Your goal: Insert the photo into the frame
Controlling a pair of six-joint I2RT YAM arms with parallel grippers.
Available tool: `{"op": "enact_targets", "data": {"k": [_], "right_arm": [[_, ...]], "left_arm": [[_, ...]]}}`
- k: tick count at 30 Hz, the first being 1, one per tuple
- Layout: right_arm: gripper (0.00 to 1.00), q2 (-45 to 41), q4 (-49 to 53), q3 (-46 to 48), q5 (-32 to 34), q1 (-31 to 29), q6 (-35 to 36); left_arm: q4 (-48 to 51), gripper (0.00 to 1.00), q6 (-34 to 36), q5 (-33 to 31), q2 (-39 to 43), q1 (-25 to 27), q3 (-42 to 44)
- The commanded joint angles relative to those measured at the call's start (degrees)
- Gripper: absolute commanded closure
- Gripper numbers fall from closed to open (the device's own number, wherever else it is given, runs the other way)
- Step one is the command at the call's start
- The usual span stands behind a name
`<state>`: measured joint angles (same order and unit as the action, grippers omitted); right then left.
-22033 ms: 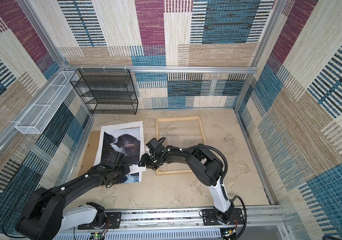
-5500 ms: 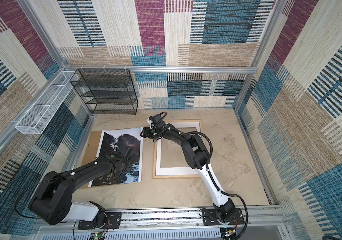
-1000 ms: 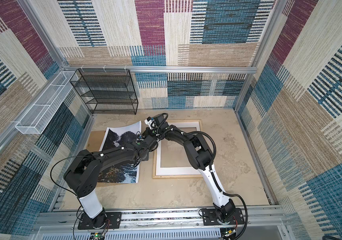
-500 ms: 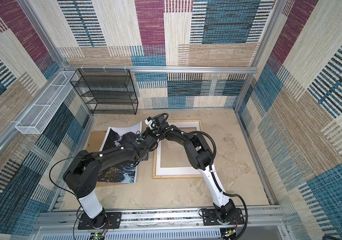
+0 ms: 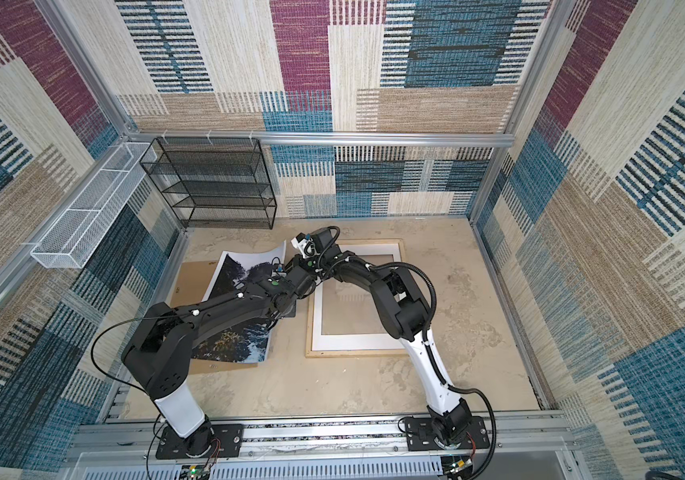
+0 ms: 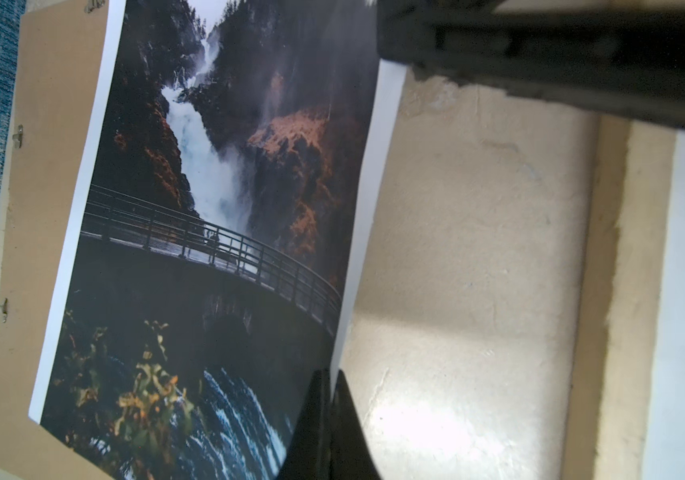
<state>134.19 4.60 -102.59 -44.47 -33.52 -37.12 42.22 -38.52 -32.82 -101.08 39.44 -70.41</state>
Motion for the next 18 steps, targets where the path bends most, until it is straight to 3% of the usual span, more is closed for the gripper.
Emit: {"op": "enact_targets", "data": {"k": [1,13,18], "right_arm": [[0.65,-3.6,-6.2,3.5,-1.0,1.3,-0.7],[0.48,-16.9,-11.4,17.9,-1.1,8.5,1.8],[0.46,-20.2,-17.5,25.2,-5.0,12.9,0.4]], "left_arm": [[1.9,1.00,2.5,-1.1,0.9,0.0,-0.9],[10.3,1.00,7.7,-2.9,7.5,-0.1,-8.6],[14.1,1.00,12.7,1.9,9.5,-0.1,-16.2]]}}
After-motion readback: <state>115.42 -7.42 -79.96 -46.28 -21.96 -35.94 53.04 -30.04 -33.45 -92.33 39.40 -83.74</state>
